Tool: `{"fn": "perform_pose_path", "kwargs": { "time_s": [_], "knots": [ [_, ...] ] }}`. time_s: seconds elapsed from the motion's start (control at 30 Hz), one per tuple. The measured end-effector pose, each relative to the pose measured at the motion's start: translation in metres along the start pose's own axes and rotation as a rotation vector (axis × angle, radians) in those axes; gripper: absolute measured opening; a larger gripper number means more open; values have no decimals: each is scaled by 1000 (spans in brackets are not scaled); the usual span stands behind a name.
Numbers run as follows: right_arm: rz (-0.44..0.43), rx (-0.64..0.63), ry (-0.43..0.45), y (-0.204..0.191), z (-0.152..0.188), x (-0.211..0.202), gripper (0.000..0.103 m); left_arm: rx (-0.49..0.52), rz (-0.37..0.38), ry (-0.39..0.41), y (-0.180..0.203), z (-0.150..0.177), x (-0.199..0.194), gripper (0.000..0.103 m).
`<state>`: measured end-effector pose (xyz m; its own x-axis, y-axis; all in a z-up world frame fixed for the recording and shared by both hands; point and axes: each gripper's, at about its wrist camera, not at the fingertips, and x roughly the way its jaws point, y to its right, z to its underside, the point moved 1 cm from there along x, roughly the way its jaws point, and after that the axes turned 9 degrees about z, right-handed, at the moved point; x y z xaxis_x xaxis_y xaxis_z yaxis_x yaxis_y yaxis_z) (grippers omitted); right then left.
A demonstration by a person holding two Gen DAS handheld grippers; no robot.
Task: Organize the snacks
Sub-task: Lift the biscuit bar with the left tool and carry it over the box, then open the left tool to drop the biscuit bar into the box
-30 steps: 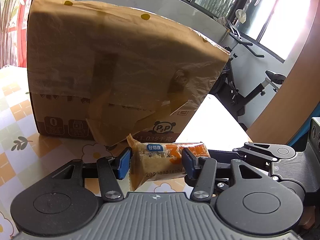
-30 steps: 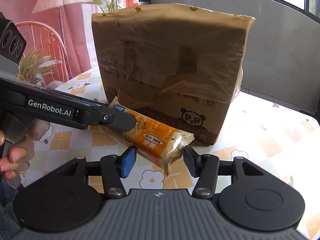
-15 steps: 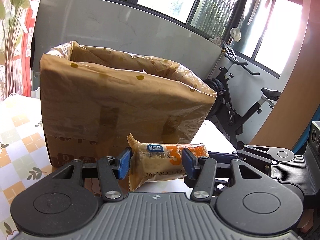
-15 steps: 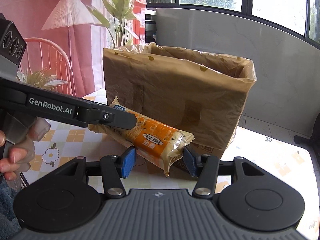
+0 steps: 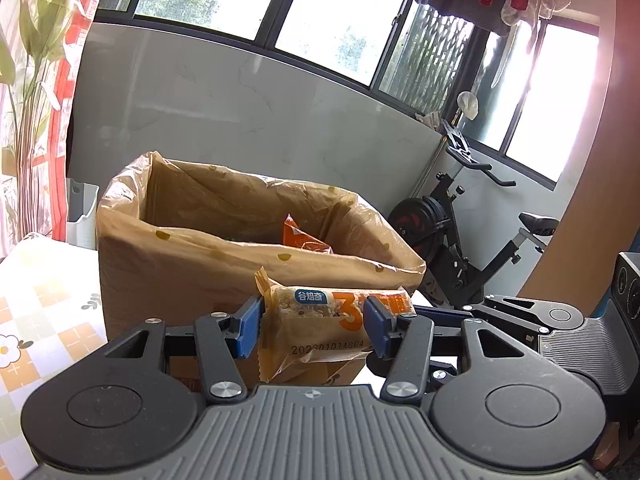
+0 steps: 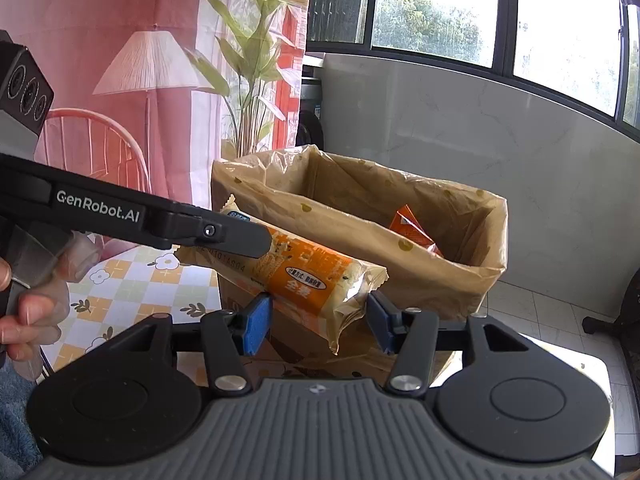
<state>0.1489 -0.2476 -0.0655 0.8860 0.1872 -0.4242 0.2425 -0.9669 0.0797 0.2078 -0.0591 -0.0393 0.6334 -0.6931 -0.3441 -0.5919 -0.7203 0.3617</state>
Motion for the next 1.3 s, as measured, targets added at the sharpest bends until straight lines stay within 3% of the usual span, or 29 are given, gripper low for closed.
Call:
{"fn": "perform_pose_path", "kwargs": {
  "time_s": [0.3, 0.53, 0.83, 0.97, 1.03, 1.17, 1.3],
  "knots": [
    [-1, -20, 58, 11, -44, 12, 55, 19, -3, 43, -6, -43, 5, 56],
    [2, -26, 50, 28, -79, 55, 55, -6, -12, 22, -35, -80, 36, 56],
    [5, 5, -6, 43, -102, 127, 55, 20, -118, 18, -54, -102, 71, 55],
    [31, 45, -37, 45, -100, 142, 56, 65, -203, -6, -53, -101, 75, 62],
    [23, 53, -56, 47, -96, 143, 62, 51, -225, -3, -57, -101, 69, 69],
    [36, 44, -66, 48, -87, 135, 74, 23, -250, 6, -63, -104, 52, 71],
    [41, 63, -51, 49, -84, 121, 92, 81, -290, 21, -58, -108, 33, 81]
  ]
}}
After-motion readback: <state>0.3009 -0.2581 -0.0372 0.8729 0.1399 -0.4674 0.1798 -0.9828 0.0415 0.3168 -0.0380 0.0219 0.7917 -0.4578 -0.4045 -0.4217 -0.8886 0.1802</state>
